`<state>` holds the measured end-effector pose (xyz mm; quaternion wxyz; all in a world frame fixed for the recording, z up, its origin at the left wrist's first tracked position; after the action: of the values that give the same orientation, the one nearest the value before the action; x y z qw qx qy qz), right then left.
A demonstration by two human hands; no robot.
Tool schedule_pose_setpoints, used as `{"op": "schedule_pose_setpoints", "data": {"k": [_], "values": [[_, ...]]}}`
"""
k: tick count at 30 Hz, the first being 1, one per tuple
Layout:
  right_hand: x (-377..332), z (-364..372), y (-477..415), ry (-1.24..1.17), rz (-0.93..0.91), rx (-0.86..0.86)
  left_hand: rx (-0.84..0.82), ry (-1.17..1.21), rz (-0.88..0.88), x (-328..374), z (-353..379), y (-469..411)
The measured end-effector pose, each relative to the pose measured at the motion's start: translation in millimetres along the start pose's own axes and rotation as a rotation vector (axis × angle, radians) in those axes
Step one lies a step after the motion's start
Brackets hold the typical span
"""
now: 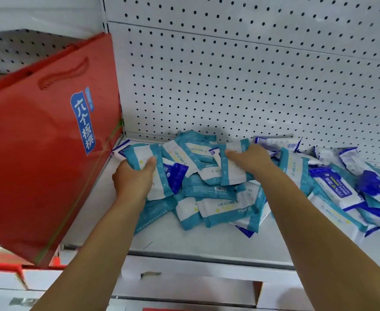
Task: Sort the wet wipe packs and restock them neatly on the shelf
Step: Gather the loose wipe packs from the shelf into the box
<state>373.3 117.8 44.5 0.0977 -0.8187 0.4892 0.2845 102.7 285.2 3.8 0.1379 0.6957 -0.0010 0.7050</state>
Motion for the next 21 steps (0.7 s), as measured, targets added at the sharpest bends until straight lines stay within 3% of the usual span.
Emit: {"op": "schedule_pose_setpoints", "data": {"k": [8, 14, 21], "values": [[16.3, -0.5, 4.9, -0.446, 0.186, -0.023, -0.131, -0.062, 0.259, 21.2, 13.8, 22.8], [26.7, -21.3, 36.3, -0.598, 0.064, 0.147, -0.18, 0.034, 0.412, 54.6, 33.8, 53.0], [64.2, -71.4, 134.0, -0.965, 0.014, 0.244, -0.479, 0.215, 0.27, 74.1, 82.5, 112.9]]}}
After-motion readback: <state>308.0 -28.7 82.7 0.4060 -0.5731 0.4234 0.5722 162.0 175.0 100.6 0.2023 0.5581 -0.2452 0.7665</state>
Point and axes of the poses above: each hand's wrist, its own y-axis away from the middle knuckle, its own z-axis out of the palm, x = y × z, the point moved 5 cm from there along -y, towards the middle knuckle, and after that the axes turned 9 degrees about y, right-handed, at the moved point
